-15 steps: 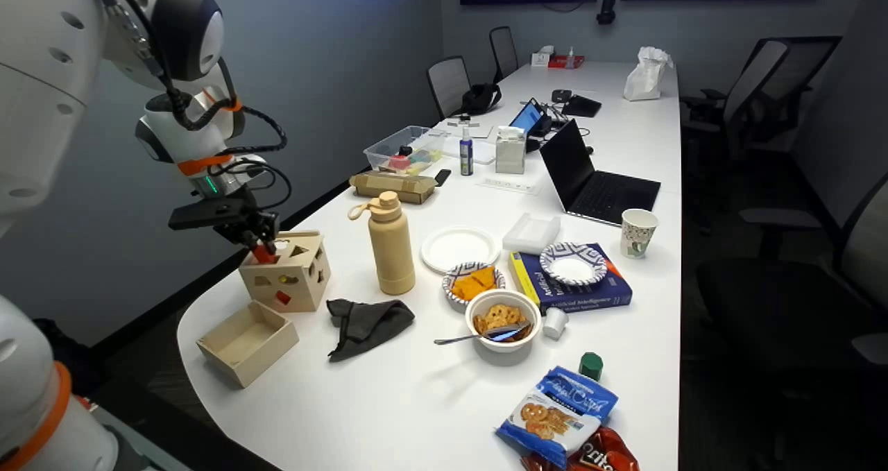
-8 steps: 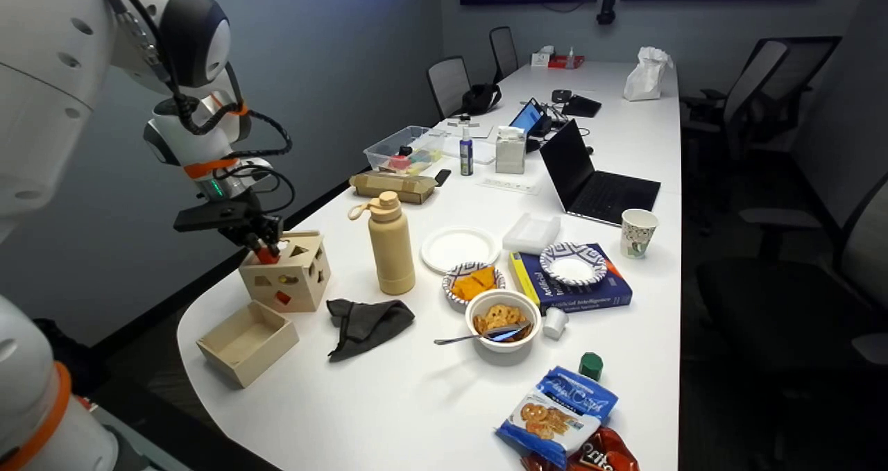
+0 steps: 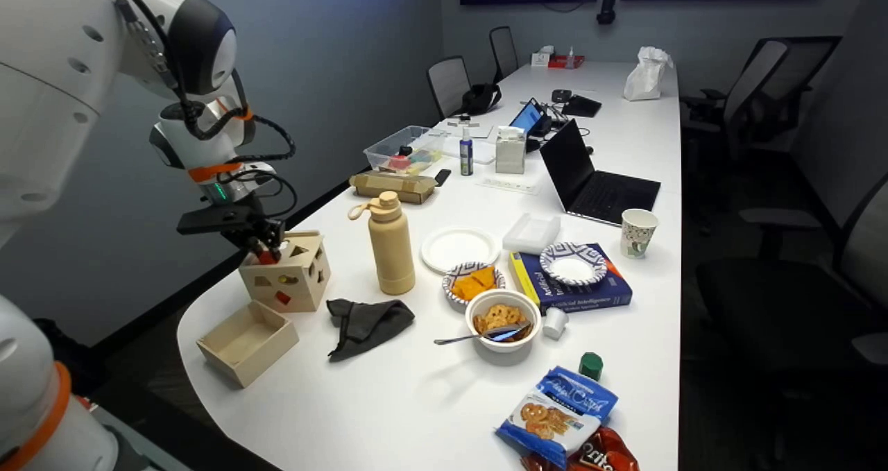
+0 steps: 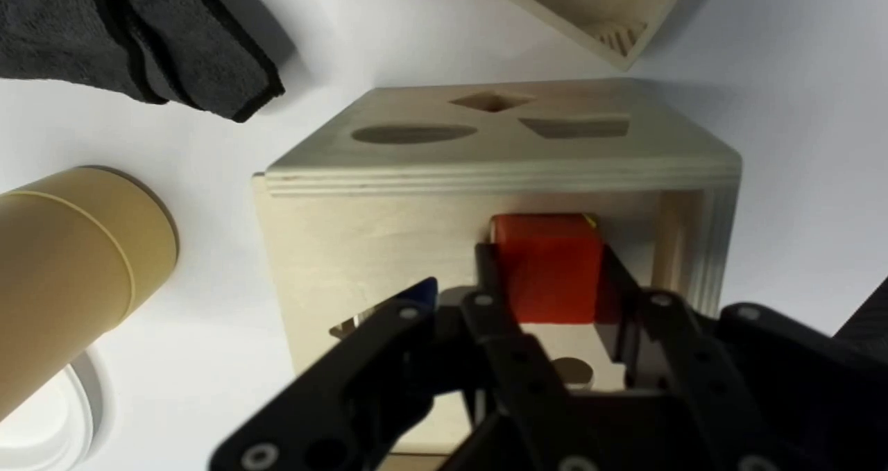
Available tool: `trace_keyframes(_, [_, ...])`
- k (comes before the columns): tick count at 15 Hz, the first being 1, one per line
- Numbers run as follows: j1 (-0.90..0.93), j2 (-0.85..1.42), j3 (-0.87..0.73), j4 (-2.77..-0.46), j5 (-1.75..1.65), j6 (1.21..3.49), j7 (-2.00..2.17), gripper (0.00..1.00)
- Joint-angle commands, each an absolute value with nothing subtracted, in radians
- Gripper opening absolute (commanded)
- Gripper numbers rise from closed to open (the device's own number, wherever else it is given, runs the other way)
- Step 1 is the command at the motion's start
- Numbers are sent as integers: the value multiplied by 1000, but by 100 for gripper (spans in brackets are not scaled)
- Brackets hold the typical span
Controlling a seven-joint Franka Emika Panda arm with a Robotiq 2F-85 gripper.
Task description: Remove the orange block from the wooden box and put it in the shape sorter through the square opening
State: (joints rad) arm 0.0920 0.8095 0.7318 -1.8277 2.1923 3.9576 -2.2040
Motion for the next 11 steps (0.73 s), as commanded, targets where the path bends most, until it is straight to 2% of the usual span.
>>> trace_keyframes(1, [111, 825, 719, -1795, 2221, 3964, -2213, 58])
trace_keyframes(2, [111, 821, 720, -1797, 2222, 3964, -2211, 59])
trace_keyframes(6, [103, 803, 737, -1814, 2247, 3968, -2213, 89])
trace_keyframes(8, [103, 779, 751, -1834, 2262, 3969, -2208, 100])
trace_keyframes(11, [105, 760, 777, -1845, 2294, 3982, -2202, 100])
